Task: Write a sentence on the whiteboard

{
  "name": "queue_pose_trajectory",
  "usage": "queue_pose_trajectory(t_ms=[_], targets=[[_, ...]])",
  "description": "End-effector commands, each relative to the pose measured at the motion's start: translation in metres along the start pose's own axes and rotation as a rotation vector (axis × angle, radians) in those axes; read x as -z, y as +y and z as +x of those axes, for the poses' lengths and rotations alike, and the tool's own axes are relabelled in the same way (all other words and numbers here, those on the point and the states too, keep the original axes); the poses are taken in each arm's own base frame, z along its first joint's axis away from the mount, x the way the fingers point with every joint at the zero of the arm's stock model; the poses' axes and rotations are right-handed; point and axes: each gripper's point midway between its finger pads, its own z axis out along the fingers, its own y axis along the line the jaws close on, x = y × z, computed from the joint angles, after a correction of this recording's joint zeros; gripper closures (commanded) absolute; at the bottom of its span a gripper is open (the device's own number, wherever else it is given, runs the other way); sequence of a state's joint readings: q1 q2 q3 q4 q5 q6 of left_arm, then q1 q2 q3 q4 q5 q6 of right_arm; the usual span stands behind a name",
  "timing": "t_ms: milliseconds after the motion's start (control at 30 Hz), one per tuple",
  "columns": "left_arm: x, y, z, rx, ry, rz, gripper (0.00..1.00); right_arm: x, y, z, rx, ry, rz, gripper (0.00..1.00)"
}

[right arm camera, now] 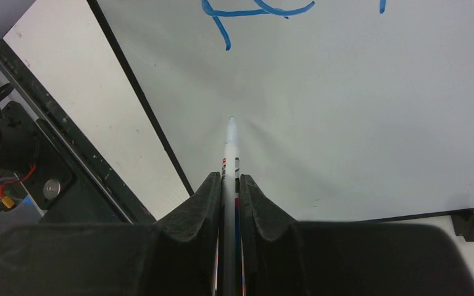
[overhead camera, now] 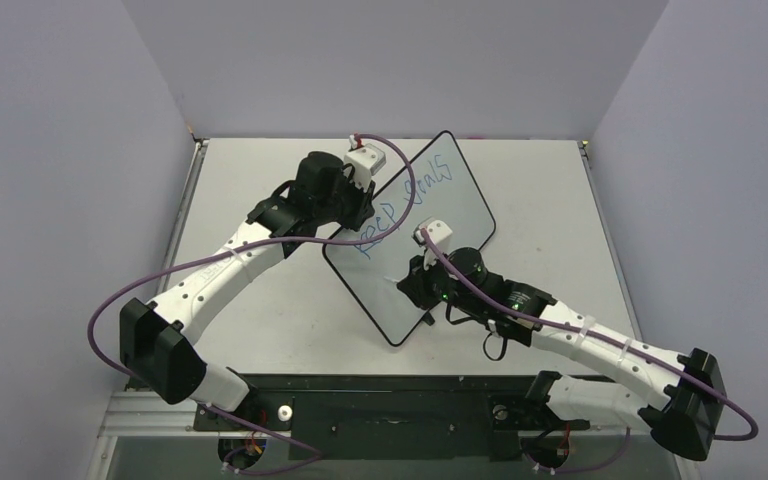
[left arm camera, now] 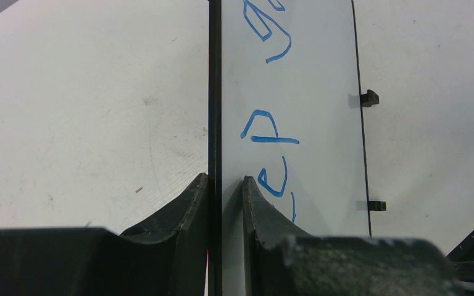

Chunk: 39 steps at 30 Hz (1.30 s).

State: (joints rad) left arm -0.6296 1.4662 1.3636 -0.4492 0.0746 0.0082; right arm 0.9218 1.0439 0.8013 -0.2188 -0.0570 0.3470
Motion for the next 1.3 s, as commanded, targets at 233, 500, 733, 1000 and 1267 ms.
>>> queue_pose_trajectory(t_ms=[233,500,733,1000,1267], targets=[[0.001,-0.017,0.046,-0.06,0.152,0.058,1.0,-0.015,0.014,-0.018,0.03,-0.044,-0.023,1.0],[0.002,-0.021,0.047,-0.057,0.15,0.074,1.0,-0.024,0.011,-0.011,0.034,-0.02,-0.007,1.0],[0.002,-0.023,0.048,-0.056,0.152,0.084,1.0,-0.026,-0.001,-0.014,0.03,-0.034,0.064,1.0],[0.002,-0.025,0.049,-0.06,0.157,0.09,1.0,-0.027,-0.014,-0.015,0.014,-0.044,0.139,1.0],[0.001,-0.025,0.049,-0.06,0.158,0.089,1.0,-0.026,-0.01,-0.002,0.036,0.001,0.106,1.0]])
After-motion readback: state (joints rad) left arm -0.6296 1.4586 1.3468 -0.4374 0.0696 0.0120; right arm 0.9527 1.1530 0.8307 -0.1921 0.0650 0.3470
